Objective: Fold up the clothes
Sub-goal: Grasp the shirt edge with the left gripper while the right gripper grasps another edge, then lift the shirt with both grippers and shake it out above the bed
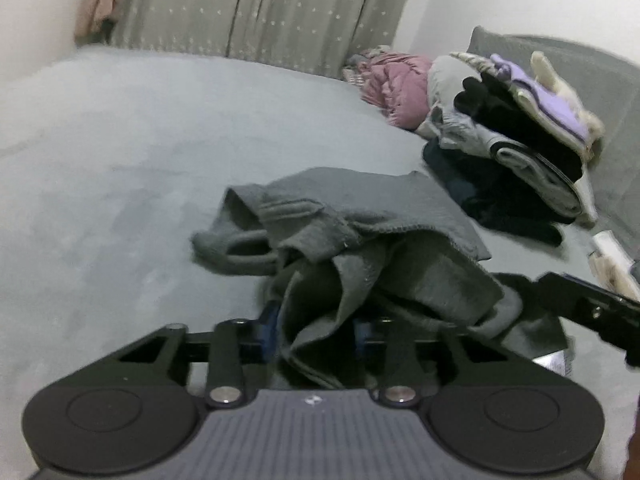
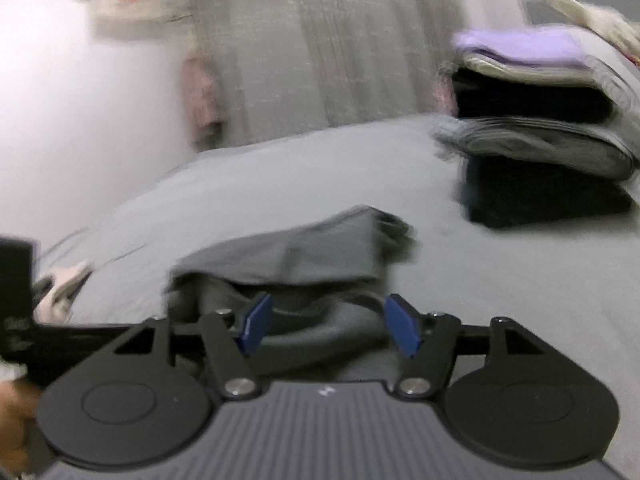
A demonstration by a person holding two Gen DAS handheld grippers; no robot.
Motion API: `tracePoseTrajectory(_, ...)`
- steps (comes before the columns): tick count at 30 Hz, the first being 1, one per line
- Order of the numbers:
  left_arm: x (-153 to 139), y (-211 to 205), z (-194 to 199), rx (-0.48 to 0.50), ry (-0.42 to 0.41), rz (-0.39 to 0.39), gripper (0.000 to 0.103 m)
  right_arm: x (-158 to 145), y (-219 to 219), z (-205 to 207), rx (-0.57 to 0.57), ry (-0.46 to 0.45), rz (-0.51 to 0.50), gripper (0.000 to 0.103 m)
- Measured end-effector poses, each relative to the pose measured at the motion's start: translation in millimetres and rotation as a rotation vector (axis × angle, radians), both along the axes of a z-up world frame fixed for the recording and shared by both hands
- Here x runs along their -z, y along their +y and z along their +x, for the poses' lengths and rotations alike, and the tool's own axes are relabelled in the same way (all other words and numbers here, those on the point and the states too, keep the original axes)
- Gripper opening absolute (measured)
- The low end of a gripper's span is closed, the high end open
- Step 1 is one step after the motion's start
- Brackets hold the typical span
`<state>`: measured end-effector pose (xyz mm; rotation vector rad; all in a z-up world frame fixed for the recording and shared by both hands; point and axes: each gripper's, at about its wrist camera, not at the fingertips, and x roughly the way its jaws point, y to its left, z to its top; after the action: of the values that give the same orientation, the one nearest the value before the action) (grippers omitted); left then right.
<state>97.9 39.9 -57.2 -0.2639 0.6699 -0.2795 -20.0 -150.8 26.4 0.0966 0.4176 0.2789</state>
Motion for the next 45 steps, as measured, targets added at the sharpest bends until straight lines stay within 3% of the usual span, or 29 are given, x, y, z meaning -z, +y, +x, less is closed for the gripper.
tracePoseTrajectory(2,0.5,1.1,0.9,0.018,-0.005,-0.025,0.015,-2.4,16.8,4.1,-0.07,-0.048,-0.067,0.06)
tracePoseTrajectory(5,1.2,1.0,-0.7,0.07,-0.039,-0.001,0.013,1.7,42.5,14.0,-0.135,-0.12,-0.204,0.059)
tracePoseTrajectory(7,2.1,1.9,-0.1,0.092,-0.048,0.003,0.012,8.1,52.6,23.4,-0.15,-0.15,-0.277,0.048)
tracePoseTrajectory(12,8.4,11.0,-0.8,0.157,-0.059,-0.014,0.012,18.5,64.6,42.4,-0.193,-0.175,-0.322,0.038)
tracePoseTrajectory(14,8.8,13.3,-0.9,0.175,-0.057,-0.026,0.012,20.0,67.5,47.4,-0.207,-0.189,-0.306,0.037)
tracePoseTrajectory(15,8.3,13.9,-0.5,0.18,-0.056,-0.029,0.013,19.7,69.0,48.9,-0.215,-0.199,-0.292,0.026)
tracePoseTrajectory(16,7.6,14.2,0.0,0.183,-0.055,-0.031,0.016,18.2,68.9,49.6,-0.221,-0.207,-0.269,0.004)
tracePoseTrajectory(17,4.8,16.1,1.2,0.194,-0.053,-0.038,0.025,15.6,67.1,49.4,-0.219,-0.211,-0.242,0.001)
tracePoseTrajectory(18,1.8,19.0,1.2,0.202,-0.064,-0.047,0.033,12.6,64.9,48.6,-0.214,-0.214,-0.216,0.001)
tracePoseTrajectory(20,-3.8,24.7,-0.4,0.205,-0.099,-0.062,0.058,-2.3,49.9,44.7,-0.17,-0.236,-0.123,0.0)
tracePoseTrajectory(23,-13.2,32.2,-3.9,0.176,-0.164,-0.082,0.069,-18.9,23.3,39.2,-0.102,-0.246,-0.016,0.0)
tracePoseTrajectory(28,-23.0,29.0,-6.5,0.15,-0.221,-0.056,0.074,-38.0,-30.0,21.7,0.019,-0.232,0.108,0.0)
tracePoseTrajectory(37,-30.7,-5.8,-17.9,0.268,-0.26,-0.004,0.079,-42.2,-99.1,-21.7,0.222,-0.21,0.094,0.0)
tracePoseTrajectory(39,-28.2,-14.9,-18.7,0.299,-0.24,0.009,0.074,-38.0,-116.5,-29.5,0.275,-0.185,0.091,0.0)
tracePoseTrajectory(43,-24.9,-46.4,-23.5,0.375,-0.176,0.079,0.025,-28.5,-143.2,-33.2,0.352,-0.11,0.081,0.0)
tracePoseTrajectory(44,-24.0,-53.9,-25.0,0.384,-0.163,0.103,0.015,-25.4,-148.3,-32.8,0.364,-0.088,0.071,0.0)
tracePoseTrajectory(45,-25.3,-59.9,-28.9,0.389,-0.169,0.128,0.014,-22.2,-153.4,-32.7,0.376,-0.068,0.062,0.0)
